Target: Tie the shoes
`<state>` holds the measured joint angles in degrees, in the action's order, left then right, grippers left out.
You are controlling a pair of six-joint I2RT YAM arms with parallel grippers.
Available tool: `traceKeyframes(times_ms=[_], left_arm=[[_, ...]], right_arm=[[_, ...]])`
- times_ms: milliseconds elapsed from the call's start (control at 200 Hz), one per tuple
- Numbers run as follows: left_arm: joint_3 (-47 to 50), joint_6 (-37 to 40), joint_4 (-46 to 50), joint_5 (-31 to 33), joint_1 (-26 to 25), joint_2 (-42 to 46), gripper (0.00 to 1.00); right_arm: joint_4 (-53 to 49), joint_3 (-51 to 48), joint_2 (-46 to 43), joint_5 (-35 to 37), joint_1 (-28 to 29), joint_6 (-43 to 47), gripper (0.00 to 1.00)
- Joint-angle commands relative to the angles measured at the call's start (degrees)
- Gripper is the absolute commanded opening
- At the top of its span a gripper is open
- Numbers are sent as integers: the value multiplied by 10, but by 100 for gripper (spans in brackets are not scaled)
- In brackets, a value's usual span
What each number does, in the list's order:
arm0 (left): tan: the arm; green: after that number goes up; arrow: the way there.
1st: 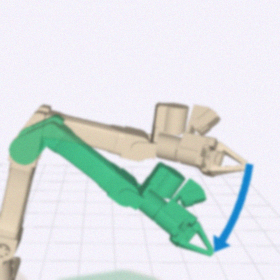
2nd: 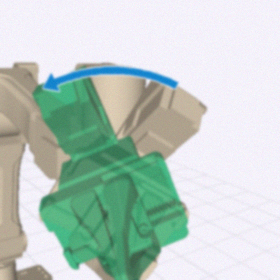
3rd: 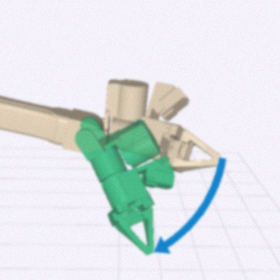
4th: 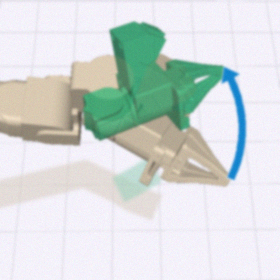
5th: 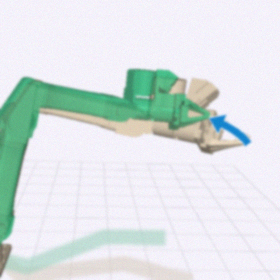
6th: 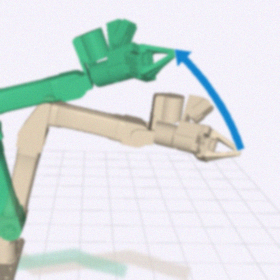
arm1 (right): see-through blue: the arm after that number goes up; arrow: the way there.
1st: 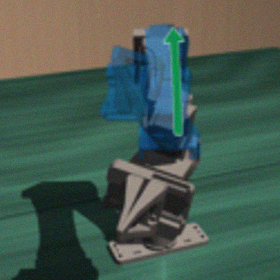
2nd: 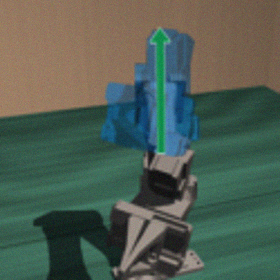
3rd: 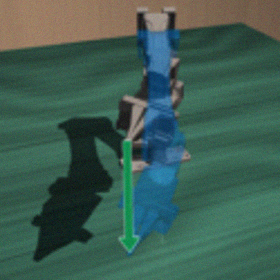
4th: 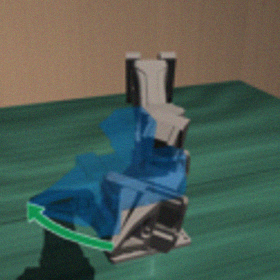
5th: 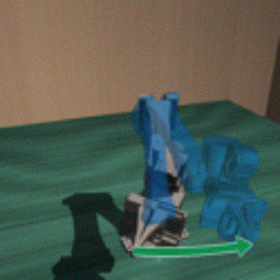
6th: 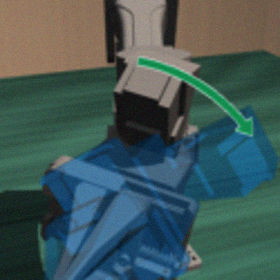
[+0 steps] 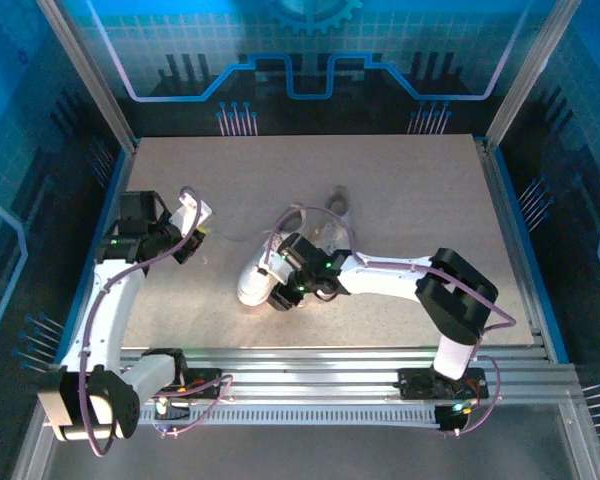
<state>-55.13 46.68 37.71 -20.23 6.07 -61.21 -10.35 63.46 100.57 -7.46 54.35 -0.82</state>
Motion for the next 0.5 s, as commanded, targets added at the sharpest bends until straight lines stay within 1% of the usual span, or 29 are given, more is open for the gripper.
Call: traceKeyframes(times_ms=[0, 85, 195, 280, 320, 370, 395, 440, 495], left_arm=[[-36, -45, 30, -72, 4, 0, 0], [-50, -63, 35, -98, 4, -8, 0], [-70, -77, 48, -128, 4, -19, 0], [-82, -88, 53, -136, 4, -27, 0], [-86, -93, 56, -134, 5, -32, 0], [-90, -99, 59, -124, 6, -40, 0], [-91, -105, 60, -115, 6, -45, 0], [-91, -117, 65, -102, 7, -52, 0], [-85, -127, 70, -88, 7, -58, 0]], right_arm=[[-16, 86, -24, 28, -28, 54, 49], [-39, 150, 5, 45, -44, 76, 52], [-54, 220, 53, 61, -47, 121, 55], [-53, 260, 93, 70, -47, 149, 58], [-64, 281, 112, 92, -49, 156, 59], [-98, 311, 129, 155, -55, 131, 59], [-117, 323, 132, 173, -62, 108, 59], [-136, 322, 125, 180, -82, 52, 59], [-137, 293, 98, 164, -108, -21, 59]])
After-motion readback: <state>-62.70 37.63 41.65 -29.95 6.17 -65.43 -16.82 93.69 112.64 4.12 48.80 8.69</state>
